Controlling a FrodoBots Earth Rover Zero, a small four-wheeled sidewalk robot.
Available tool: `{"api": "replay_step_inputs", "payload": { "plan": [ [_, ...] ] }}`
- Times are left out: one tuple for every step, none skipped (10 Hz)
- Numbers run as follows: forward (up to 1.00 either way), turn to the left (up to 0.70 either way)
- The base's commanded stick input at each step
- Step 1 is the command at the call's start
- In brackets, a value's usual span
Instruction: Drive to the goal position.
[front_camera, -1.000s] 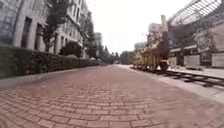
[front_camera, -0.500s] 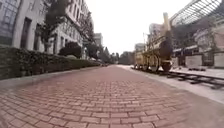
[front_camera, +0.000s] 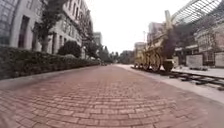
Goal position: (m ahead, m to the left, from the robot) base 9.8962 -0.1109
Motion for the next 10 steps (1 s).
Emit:
{"api": "replay_step_inputs", "payload": {
  "plan": [
    [0.7,0.0],
    [0.7,0.0],
    [0.7,0.0],
    [0.7,0.0],
    [0.7,0.0],
    [0.7,0.0],
    [0.7,0.0],
    [0.7,0.0],
    [0.7,0.0],
    [0.7,0.0]
  ]
}}
